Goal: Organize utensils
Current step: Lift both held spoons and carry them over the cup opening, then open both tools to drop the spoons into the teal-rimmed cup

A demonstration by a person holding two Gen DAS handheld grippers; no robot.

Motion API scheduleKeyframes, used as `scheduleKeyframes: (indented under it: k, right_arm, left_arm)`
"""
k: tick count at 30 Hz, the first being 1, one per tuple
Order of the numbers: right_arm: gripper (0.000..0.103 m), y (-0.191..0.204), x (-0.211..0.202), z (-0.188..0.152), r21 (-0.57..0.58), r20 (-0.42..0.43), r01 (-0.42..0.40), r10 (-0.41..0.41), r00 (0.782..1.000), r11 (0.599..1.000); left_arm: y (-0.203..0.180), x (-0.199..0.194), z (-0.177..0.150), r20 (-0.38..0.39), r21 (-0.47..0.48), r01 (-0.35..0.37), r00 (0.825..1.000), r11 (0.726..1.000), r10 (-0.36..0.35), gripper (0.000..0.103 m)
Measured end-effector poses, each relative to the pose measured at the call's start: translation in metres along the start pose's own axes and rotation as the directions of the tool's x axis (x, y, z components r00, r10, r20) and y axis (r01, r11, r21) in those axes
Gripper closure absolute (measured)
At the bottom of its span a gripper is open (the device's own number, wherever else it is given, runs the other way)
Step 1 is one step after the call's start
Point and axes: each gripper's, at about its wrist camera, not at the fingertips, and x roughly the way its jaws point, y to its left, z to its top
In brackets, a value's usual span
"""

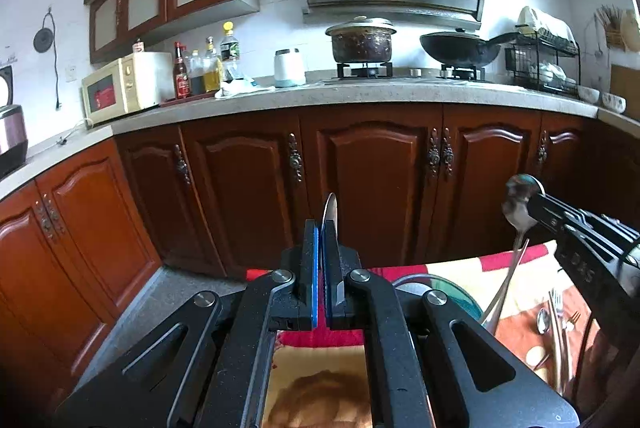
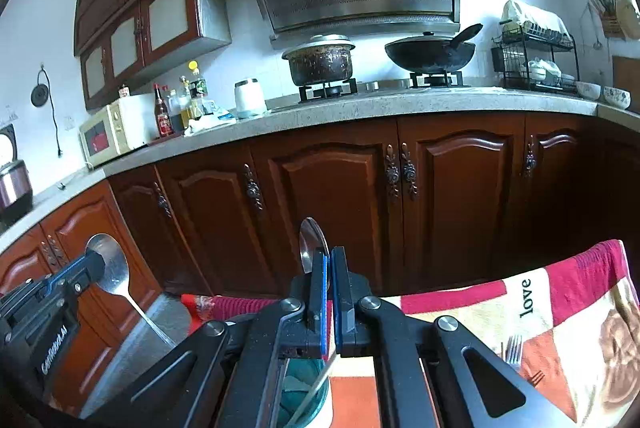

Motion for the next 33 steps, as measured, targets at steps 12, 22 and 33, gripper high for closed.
scheduleKeyframes:
  k: [12,22,33]
  right_arm:
    - [0.101,0.010,0.027,-0.036,-0.063,-0.060,0.024,-0.027,0.998,0.998]
    - [0.101,0.006,0.033,-0.059,-0.047,-0.170,-0.032,0.023,0.985,0.998]
    - [0.101,-0.003,0.034,-0.062,-0.005,-0.223,-0.041,0.039,0.974,0.999]
  left_arm:
    - [-0.021,0.022,-0.036,-0.064,0.030,0.073,0.995,0.997,-0.071,0.102]
    - [-0.033,0.029,-0.052,-0.100,0.032,0.077,0.992,0.997,-0.073,0.102]
    - [-0.030,0.027,-0.050,-0.127,-0.005,0.105,0.986,0.994,-0.105,0.102]
